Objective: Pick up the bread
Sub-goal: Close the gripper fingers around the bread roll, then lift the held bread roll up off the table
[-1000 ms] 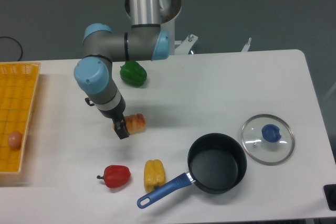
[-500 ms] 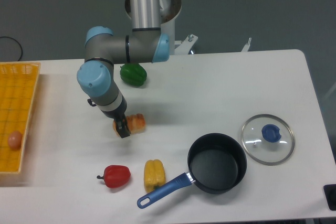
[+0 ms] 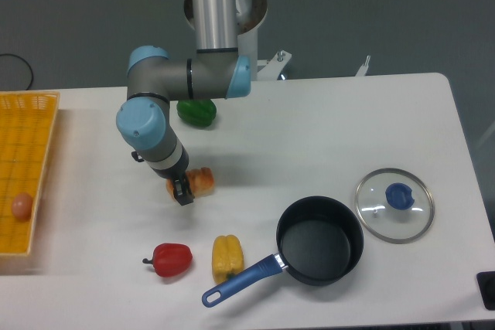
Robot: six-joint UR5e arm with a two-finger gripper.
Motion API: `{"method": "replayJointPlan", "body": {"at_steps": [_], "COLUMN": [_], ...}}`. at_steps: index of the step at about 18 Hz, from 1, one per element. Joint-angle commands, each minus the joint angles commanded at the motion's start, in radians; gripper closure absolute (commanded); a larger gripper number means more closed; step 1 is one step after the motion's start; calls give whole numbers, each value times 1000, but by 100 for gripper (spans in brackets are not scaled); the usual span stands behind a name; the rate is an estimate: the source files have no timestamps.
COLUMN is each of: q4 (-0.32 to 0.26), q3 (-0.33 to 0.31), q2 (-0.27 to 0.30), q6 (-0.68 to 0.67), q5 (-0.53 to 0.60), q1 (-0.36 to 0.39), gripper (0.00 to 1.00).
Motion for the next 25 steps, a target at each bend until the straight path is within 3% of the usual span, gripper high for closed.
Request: {"method": "replayJointPlan", "body": {"at_steps": [7, 13, 18, 25], "q4": [0, -2, -5, -18], "q3": [3, 8, 9, 29], "q2": [2, 15, 75, 156], "q6": [-15, -26, -17, -5], "q5": [2, -3, -11, -55], "q1": [2, 12, 31, 112], "gripper": [56, 58, 57, 56]}}
